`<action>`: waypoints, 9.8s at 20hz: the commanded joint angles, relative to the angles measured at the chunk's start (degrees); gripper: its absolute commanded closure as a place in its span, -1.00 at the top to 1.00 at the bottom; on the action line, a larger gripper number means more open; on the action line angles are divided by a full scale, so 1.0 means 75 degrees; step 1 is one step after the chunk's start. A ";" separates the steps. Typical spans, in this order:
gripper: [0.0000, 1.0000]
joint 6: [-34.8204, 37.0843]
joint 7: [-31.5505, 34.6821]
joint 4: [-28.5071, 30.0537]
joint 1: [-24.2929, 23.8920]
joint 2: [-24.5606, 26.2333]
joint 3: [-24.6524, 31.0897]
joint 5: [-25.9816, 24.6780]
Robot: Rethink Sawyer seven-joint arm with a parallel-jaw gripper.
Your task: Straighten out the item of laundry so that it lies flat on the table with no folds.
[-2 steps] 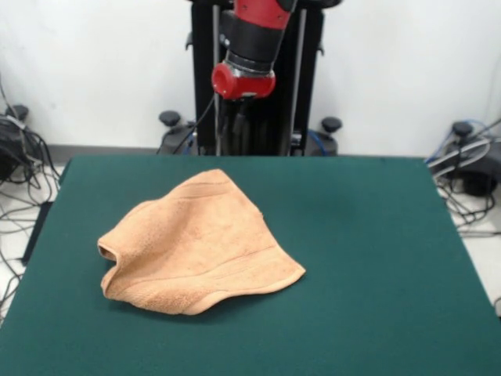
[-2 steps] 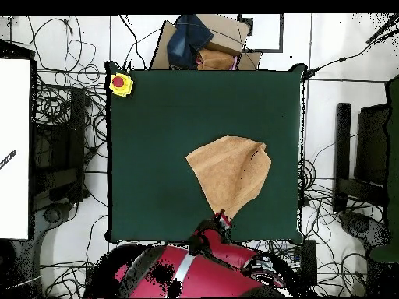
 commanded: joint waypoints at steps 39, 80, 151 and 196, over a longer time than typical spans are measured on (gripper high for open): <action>1.00 0.5260 -0.0026 -0.1740 -0.3126 -0.2585 0.4204 -0.1619; 1.00 0.7385 -0.1267 -0.4688 -0.4069 -0.1160 0.5453 -0.2647; 1.00 0.7529 -0.1332 -0.5212 -0.4538 0.0608 0.5638 -0.3254; 1.00 0.7727 -0.1901 -0.5538 -0.5452 0.0646 0.6701 -0.4115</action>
